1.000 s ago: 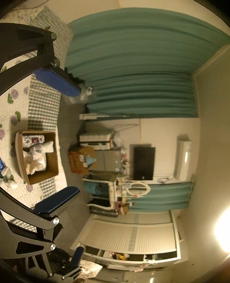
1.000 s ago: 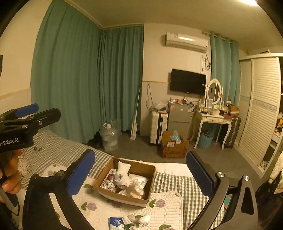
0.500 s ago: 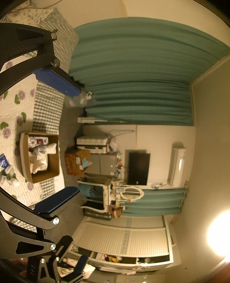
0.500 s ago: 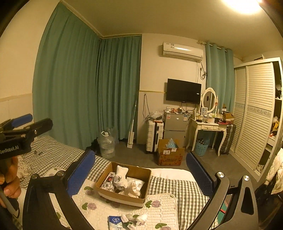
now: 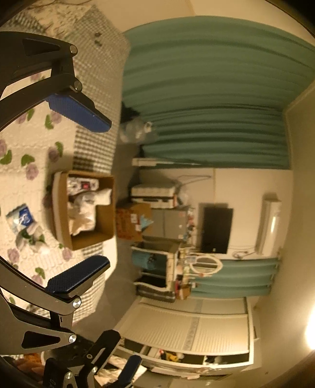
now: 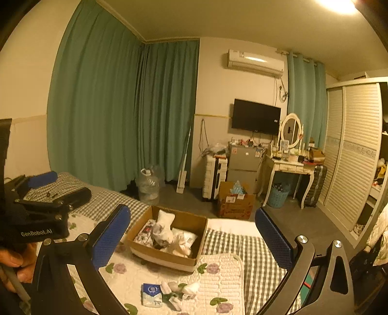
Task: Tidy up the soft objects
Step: 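Withdraw both tools from the box back toward the quilt, then grasp the blue tissue packet with the left tool while the right tool grasps the white plush toy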
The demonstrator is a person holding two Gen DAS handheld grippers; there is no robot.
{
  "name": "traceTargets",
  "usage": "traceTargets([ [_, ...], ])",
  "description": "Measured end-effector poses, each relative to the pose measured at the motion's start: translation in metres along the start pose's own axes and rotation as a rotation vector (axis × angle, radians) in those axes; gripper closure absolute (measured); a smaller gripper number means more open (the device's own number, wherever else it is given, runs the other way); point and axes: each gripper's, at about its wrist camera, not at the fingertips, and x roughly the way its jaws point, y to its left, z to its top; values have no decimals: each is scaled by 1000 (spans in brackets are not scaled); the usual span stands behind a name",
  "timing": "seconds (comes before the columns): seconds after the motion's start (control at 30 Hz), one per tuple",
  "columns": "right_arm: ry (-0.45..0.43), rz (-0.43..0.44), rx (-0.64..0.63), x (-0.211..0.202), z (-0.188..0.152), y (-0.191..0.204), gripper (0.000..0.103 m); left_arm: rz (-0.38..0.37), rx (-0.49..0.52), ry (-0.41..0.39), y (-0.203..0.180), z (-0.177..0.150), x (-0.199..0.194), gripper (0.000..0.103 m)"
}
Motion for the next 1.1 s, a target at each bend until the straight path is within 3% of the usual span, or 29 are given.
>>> traceTargets([
  [0.43, 154, 43, 17, 56, -56, -14, 0, 17, -7, 173, -7, -52, 53, 0],
  [0.67, 305, 110, -24, 101, -102, -9, 2, 25, 9, 265, -5, -81, 82, 2],
  [0.73, 349, 124, -31, 112, -117, -4, 6, 28, 7, 302, -4, -92, 92, 7],
  [0.9, 499, 155, -38, 149, -166, -1, 28, 28, 3, 389, 0, -116, 113, 14],
  [1.1, 648, 187, -59, 190, -222, 6, 39, 27, 16, 458, -1, -142, 130, 14],
])
